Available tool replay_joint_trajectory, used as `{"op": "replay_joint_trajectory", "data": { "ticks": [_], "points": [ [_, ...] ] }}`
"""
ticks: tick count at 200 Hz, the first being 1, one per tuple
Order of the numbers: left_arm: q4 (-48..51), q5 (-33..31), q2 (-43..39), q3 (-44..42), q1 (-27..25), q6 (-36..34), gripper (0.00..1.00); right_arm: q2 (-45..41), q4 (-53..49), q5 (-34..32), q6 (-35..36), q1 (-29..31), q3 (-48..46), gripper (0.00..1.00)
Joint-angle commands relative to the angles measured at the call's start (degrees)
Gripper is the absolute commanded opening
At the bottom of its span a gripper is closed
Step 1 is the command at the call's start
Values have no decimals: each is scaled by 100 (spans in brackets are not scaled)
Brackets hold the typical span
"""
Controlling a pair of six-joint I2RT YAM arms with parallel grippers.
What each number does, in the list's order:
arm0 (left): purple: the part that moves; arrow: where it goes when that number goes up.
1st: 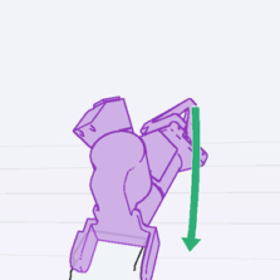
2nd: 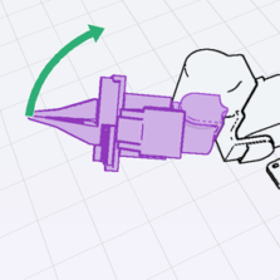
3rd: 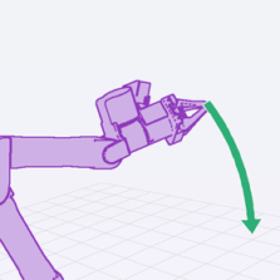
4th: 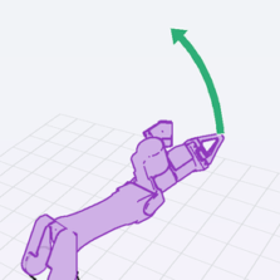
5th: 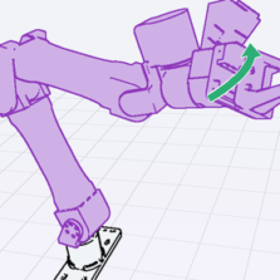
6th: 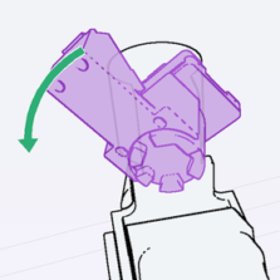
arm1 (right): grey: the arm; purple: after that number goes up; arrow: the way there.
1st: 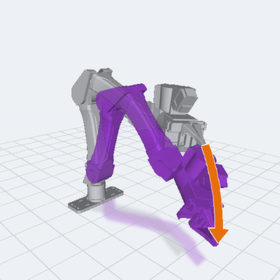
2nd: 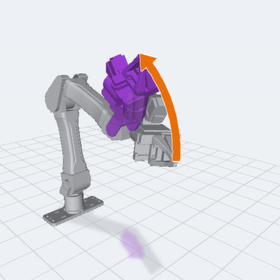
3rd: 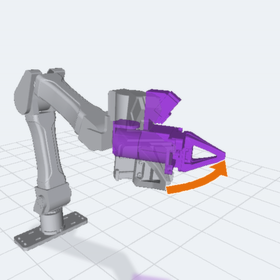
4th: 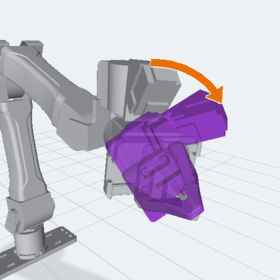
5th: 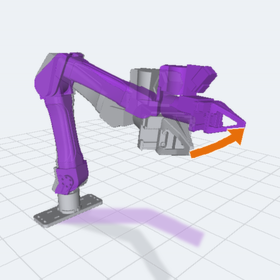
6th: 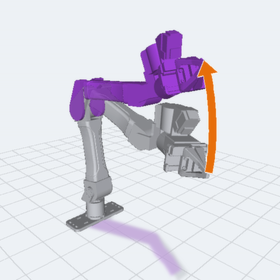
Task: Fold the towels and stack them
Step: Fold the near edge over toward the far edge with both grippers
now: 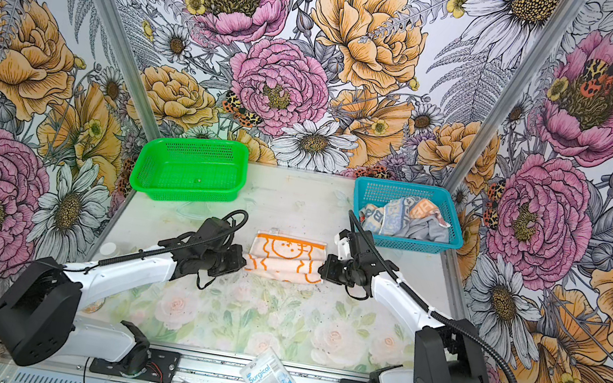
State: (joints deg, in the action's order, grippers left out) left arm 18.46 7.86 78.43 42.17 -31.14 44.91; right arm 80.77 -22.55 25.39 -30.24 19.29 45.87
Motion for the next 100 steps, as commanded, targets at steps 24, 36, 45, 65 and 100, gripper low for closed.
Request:
{"op": "replay_joint_trajectory", "data": {
  "ticks": [24, 36, 45, 65, 100],
  "points": [
    [-259, 174, 685, 681, 221, -428, 0, 679, -34, -322, 471, -159, 562, 0],
    [-291, 216, 854, 801, 259, -462, 0, 834, -28, -333, 534, -192, 674, 0],
    [-299, 197, 954, 889, 282, -488, 0, 945, -12, -329, 560, -214, 751, 0],
    [-321, 162, 1125, 1019, 341, -492, 1, 1213, 39, -298, 619, -269, 935, 0],
    [-430, 213, 1413, 1191, 508, -578, 2, 1587, 145, -250, 685, -351, 1167, 0]
  ]
}}
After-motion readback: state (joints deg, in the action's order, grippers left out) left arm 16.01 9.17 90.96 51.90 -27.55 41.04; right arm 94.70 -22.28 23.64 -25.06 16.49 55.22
